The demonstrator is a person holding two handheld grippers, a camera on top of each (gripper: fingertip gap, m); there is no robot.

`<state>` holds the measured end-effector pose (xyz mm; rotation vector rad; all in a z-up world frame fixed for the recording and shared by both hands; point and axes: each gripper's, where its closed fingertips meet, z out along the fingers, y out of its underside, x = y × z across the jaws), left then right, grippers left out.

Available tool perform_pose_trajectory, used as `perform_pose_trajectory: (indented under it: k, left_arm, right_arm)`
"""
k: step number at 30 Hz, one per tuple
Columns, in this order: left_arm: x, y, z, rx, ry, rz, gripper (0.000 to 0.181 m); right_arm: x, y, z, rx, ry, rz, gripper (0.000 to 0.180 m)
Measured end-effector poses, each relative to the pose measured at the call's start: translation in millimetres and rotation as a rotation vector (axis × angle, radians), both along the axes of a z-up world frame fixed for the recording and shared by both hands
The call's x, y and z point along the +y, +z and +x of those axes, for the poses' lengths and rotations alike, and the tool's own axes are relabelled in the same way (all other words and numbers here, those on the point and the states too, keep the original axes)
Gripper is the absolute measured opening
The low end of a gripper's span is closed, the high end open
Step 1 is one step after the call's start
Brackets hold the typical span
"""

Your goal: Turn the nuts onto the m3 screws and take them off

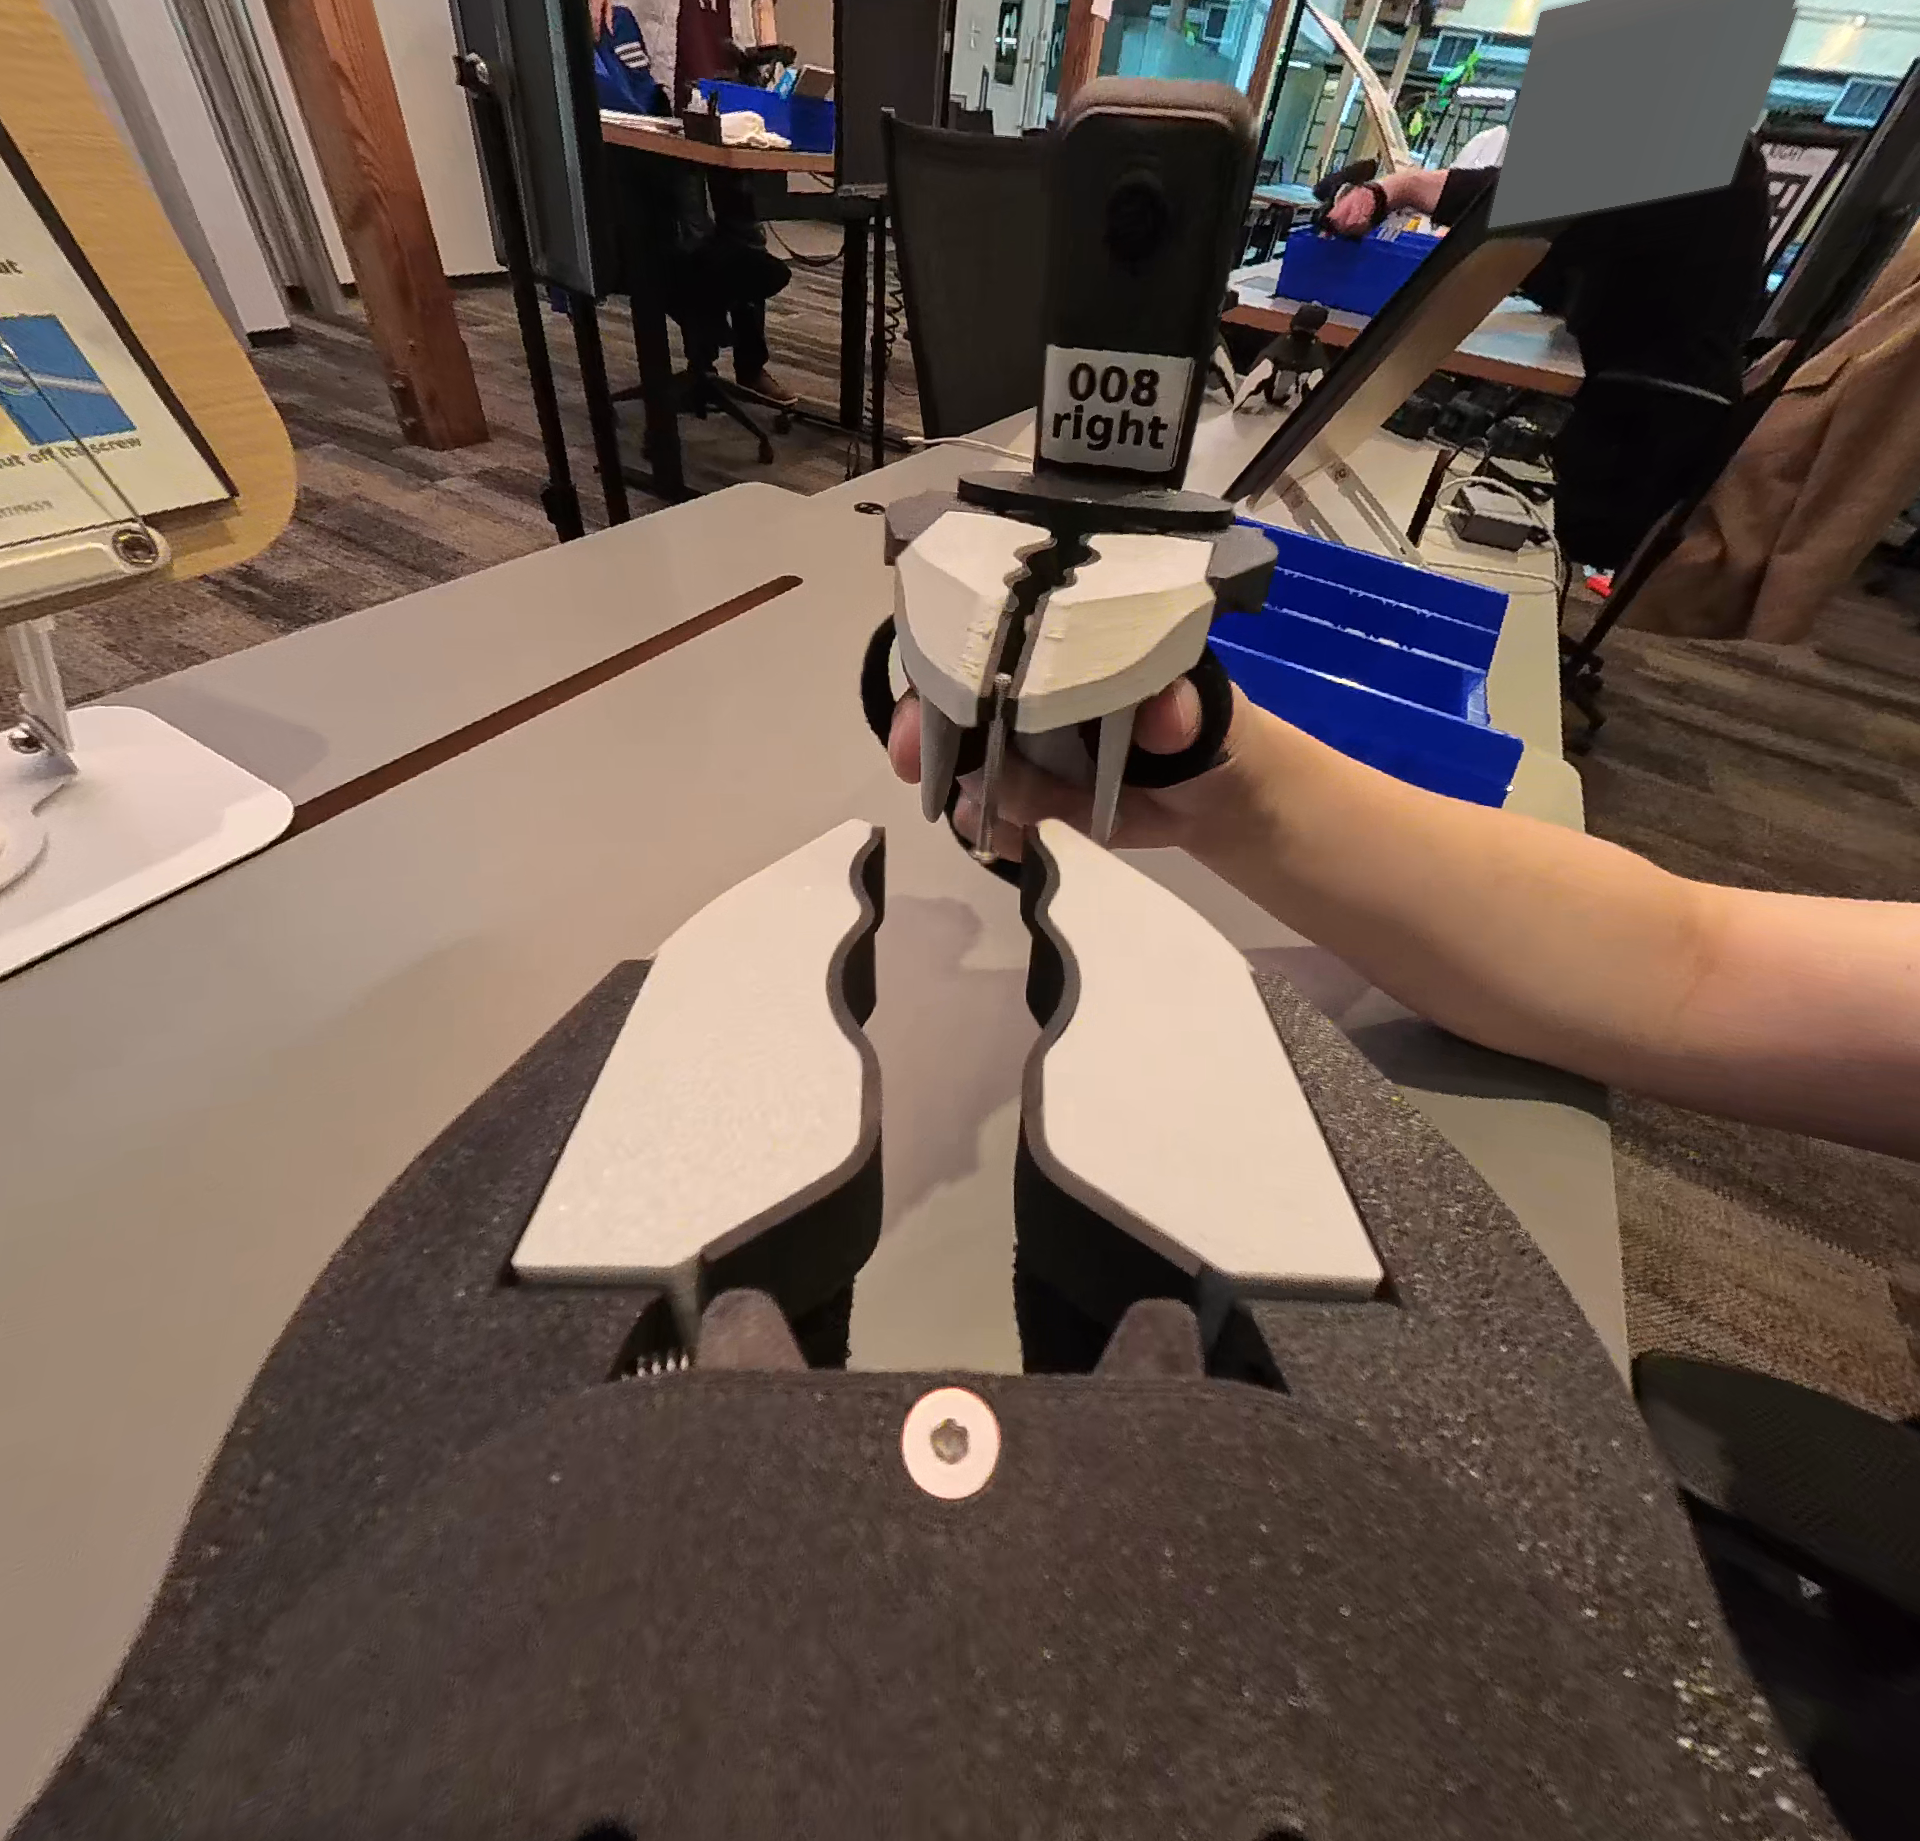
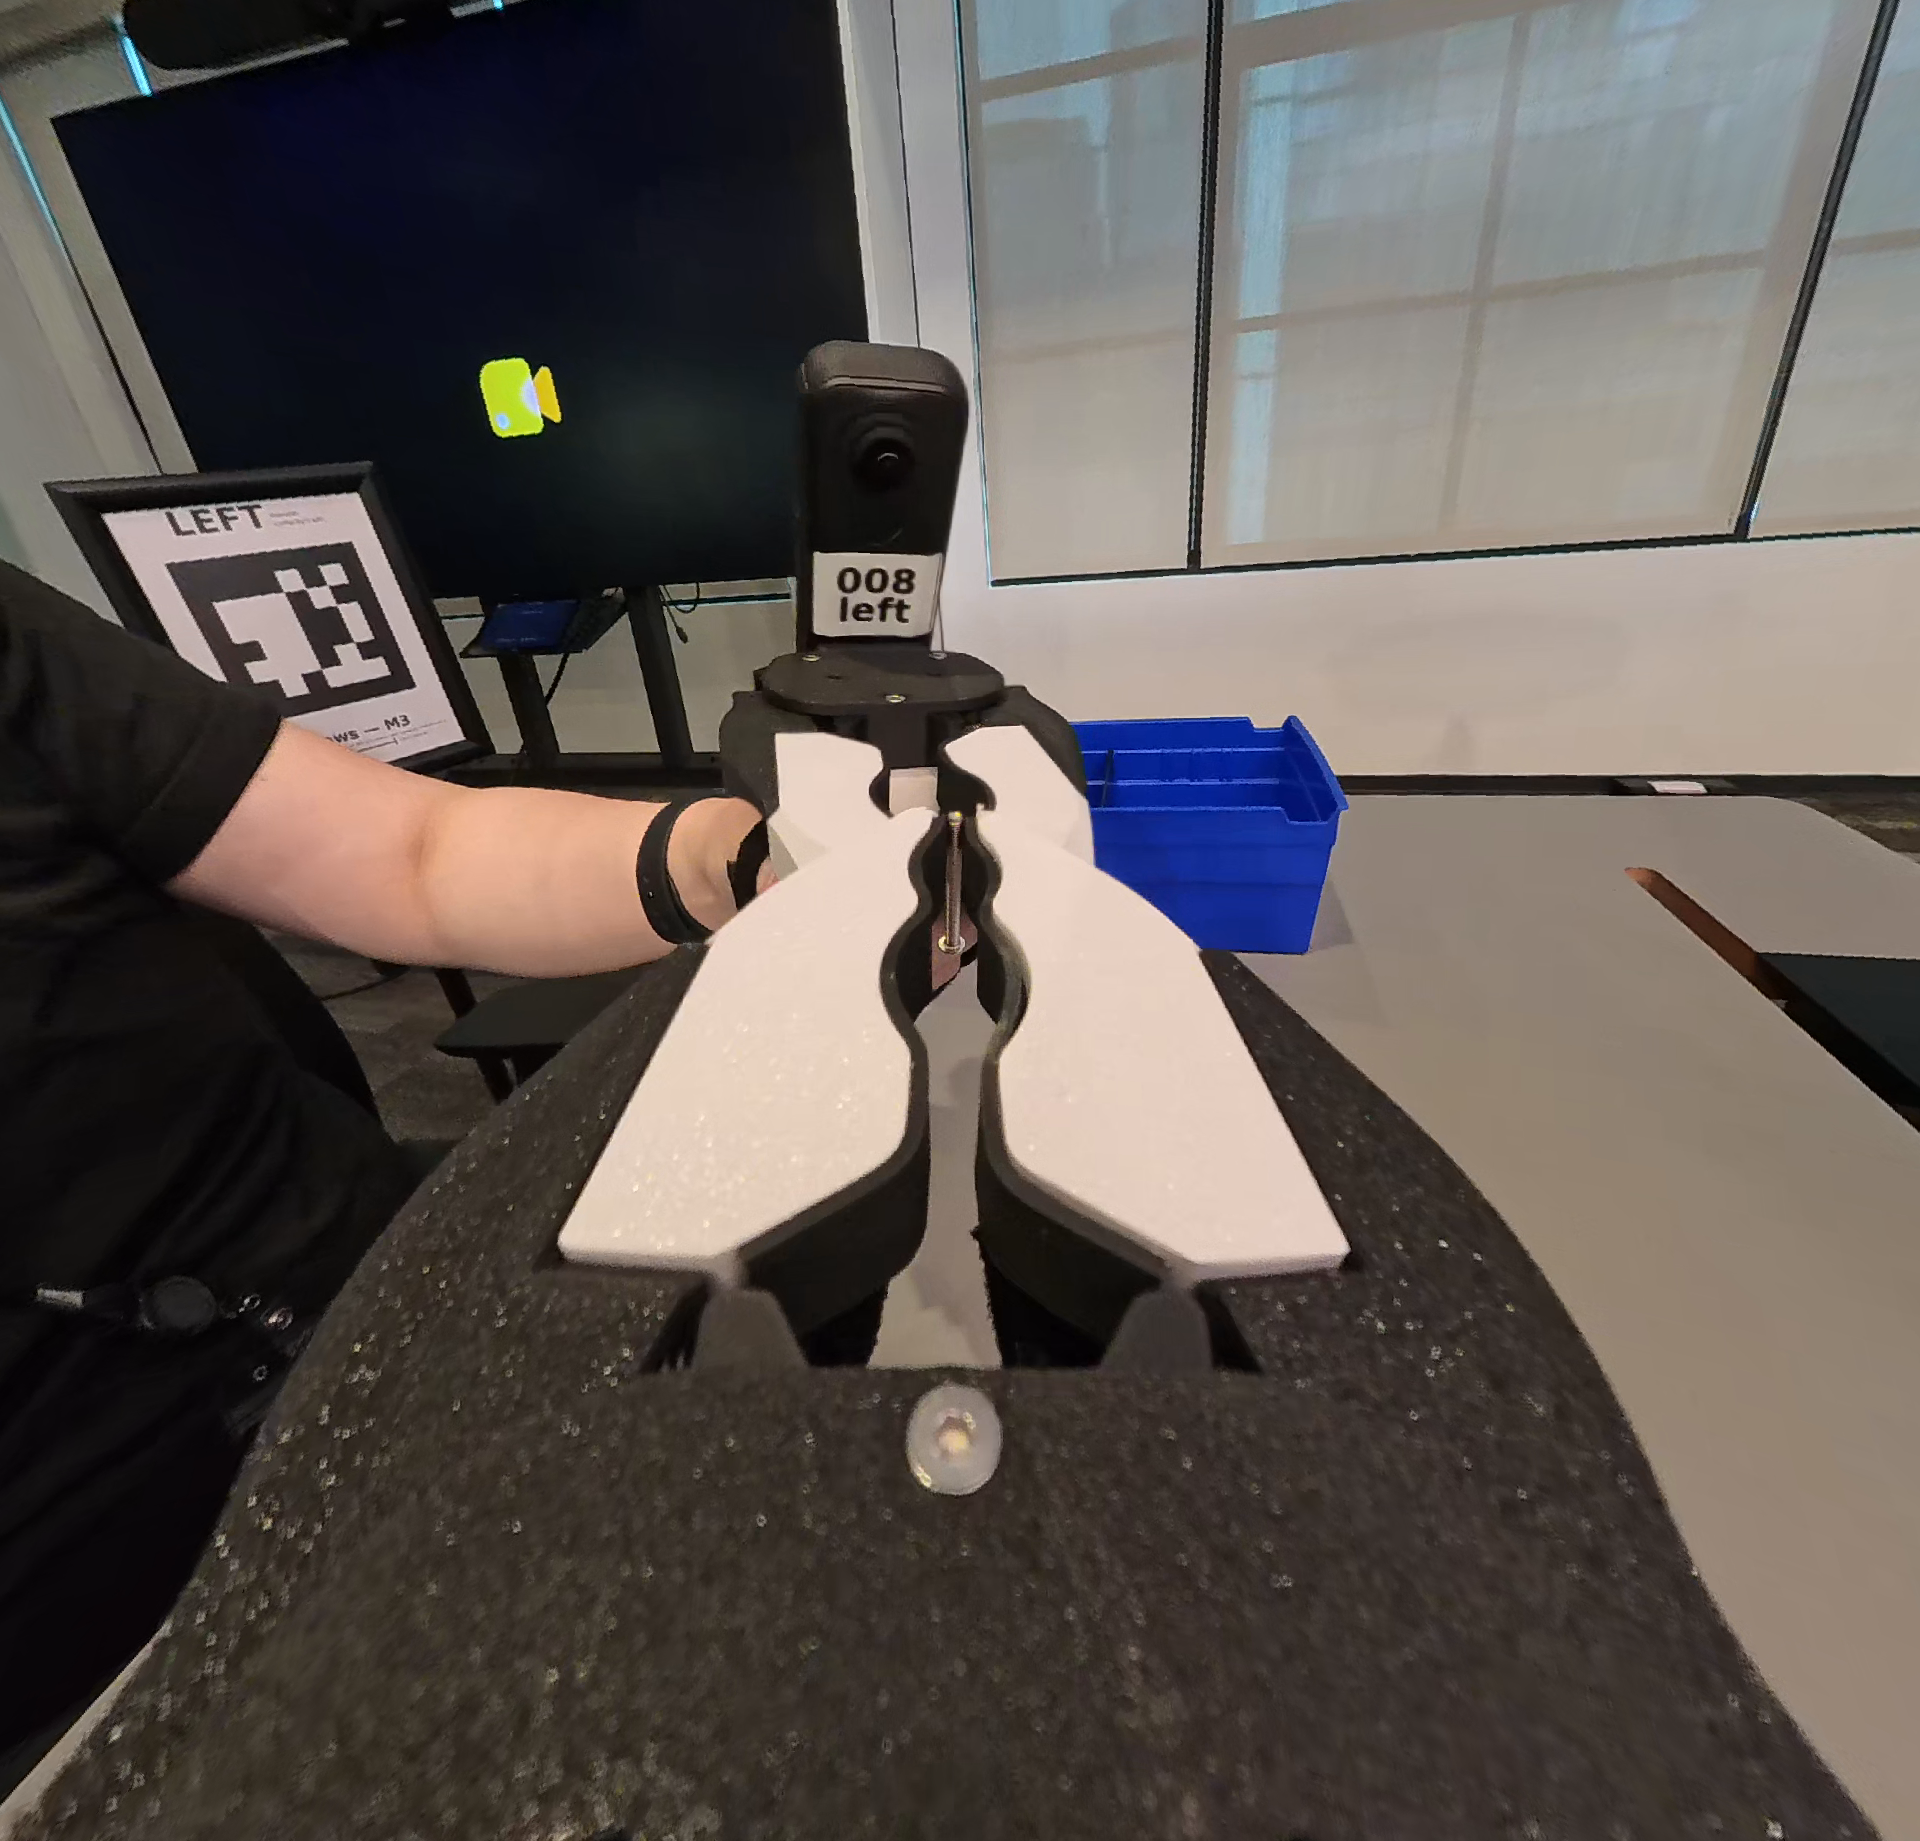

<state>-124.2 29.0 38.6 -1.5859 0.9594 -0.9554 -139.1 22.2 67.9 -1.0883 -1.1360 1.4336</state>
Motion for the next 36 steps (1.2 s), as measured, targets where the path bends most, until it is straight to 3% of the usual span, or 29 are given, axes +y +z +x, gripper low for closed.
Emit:
perform_pose_trajectory:
  k: [10, 16, 36]
  left_arm:
    - [-5.0, 5.4, 3.3, -0.028, -0.035, -0.001, 0.005]
    - [-5.5, 1.6, 3.4, -0.016, -0.039, -0.024, 0.011]
    - [-5.0, 3.4, 4.0, -0.042, -0.049, -0.029, 0.005]
  right_arm:
    - [0.0, 1.9, 1.3, 0.009, -0.004, 0.005, 0.002]
    - [-0.6, 2.1, 0.0, 0.01, -0.001, 0.005, 0.002]
    - [-0.4, 2.3, 0.5, 0.007, -0.002, 0.005, 0.002]
